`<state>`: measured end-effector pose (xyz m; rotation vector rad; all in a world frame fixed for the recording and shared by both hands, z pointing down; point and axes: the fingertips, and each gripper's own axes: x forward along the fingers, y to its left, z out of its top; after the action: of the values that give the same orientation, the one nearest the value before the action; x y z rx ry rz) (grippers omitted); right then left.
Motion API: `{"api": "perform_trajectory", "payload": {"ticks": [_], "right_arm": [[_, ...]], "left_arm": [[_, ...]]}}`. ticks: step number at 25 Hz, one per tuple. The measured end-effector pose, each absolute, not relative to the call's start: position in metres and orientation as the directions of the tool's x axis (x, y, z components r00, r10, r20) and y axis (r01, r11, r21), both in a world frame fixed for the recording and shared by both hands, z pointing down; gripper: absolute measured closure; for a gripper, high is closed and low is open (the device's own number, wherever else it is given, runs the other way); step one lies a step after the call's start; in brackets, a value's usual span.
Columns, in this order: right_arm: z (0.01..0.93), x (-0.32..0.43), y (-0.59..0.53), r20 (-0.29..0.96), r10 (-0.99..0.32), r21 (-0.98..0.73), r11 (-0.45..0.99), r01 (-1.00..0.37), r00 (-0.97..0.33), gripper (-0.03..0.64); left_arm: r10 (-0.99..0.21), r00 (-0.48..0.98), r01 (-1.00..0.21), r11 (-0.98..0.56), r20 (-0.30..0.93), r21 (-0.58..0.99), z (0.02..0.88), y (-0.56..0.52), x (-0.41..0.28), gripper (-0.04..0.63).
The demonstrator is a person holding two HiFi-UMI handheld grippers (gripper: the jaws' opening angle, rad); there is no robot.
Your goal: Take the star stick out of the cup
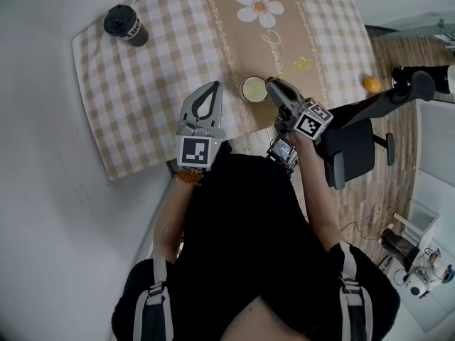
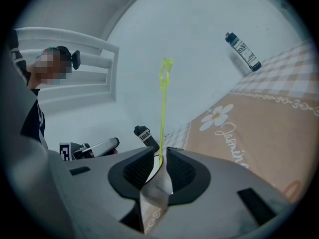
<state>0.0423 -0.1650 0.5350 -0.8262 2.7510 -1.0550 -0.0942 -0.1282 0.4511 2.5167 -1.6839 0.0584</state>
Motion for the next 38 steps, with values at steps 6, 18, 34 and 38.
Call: {"api": "perform_trajectory", "payload": {"ticks": [6,18,34,38], "right_arm": [[0.535,0.043,-0.167,0.118,-0.514,-0.63,0.622,-0.464,-0.849,0.552],[0.529,0.044,-0.165,0.103,-0.528,-0.621,0.628,-0.469,-0.843,0.597],[0.505,0.053,-0.167,0.061,-0.558,-0.613,0.633,-0.473,-0.827,0.604],[0.484,0.053,-0.168,0.034,-0.565,-0.578,0.662,-0.478,-0.824,0.604]], "left_arm": [[-0.922,0.375,-0.926,-0.369,0.098,0.076,0.452,-0.126,-0.098,0.601],[-0.92,0.377,-0.926,-0.372,0.106,0.066,0.456,-0.123,-0.098,0.601],[-0.918,0.383,-0.924,-0.379,0.107,0.054,0.455,-0.122,-0.095,0.601],[-0.915,0.391,-0.92,-0.388,0.1,0.05,0.453,-0.122,-0.092,0.601]]}}
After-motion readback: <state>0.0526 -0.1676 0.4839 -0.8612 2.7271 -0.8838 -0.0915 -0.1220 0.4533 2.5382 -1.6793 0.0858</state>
